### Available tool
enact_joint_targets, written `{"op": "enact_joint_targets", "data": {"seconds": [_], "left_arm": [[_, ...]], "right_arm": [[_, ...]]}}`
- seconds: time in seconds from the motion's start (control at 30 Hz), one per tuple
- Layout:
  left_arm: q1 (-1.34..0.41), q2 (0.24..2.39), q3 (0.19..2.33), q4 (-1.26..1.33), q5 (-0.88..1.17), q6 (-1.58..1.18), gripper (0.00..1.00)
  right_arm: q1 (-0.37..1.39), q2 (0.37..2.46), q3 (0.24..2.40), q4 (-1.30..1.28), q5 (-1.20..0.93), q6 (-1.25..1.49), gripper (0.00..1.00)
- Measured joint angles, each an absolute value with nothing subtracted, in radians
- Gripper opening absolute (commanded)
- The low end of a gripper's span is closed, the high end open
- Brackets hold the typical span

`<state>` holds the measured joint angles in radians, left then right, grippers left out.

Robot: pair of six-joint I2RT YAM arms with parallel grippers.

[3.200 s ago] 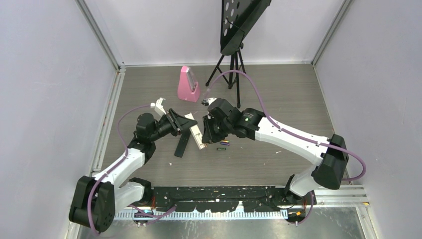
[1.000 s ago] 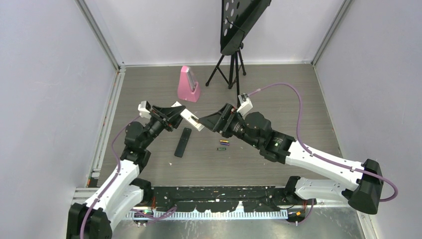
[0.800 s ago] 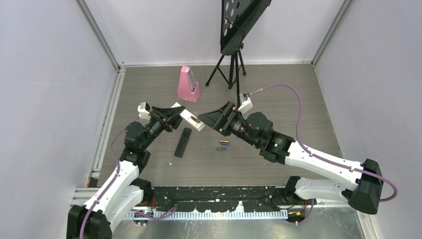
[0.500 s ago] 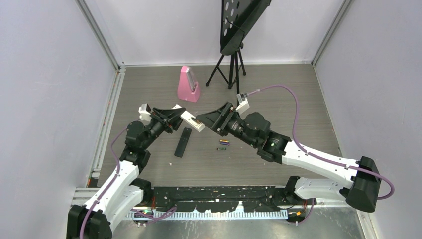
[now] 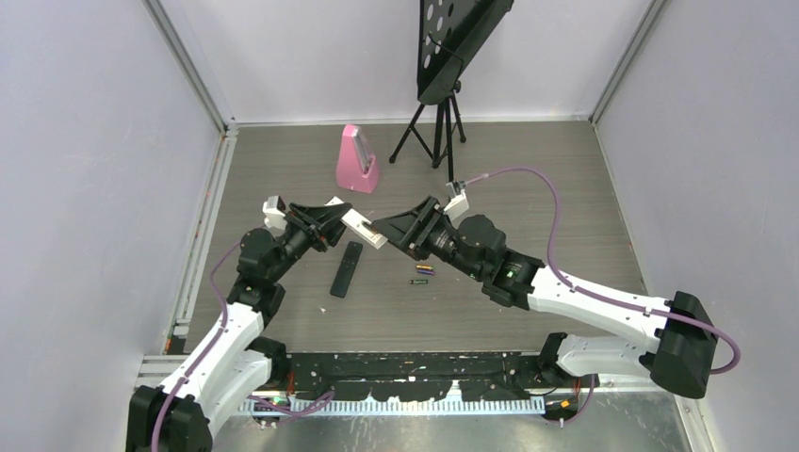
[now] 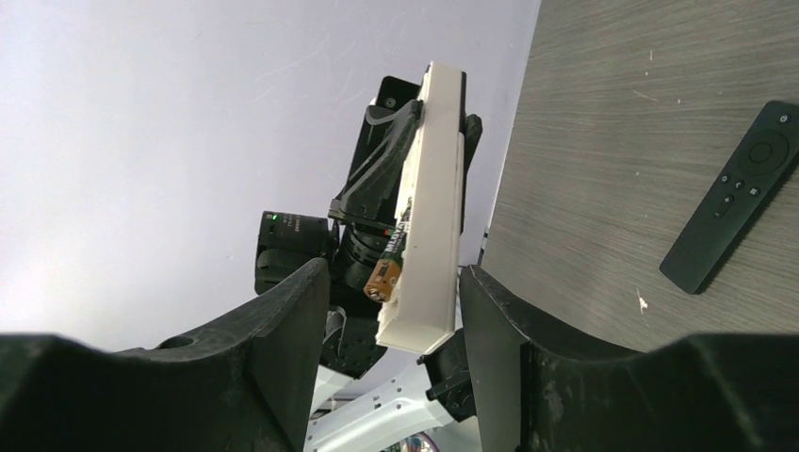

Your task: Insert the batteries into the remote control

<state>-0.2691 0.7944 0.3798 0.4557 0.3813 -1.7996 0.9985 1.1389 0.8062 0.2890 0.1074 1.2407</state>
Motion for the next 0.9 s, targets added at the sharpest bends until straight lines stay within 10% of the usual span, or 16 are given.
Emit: {"op": "enact_joint_targets", "data": {"seconds": [0.9], "left_arm": [[-0.268,0.798,0.375,0.485,0.384,-1.769,0.00]], "right_arm": [[0.999,1.227,0.824,0.288,0.099,1.356,0.37]]}}
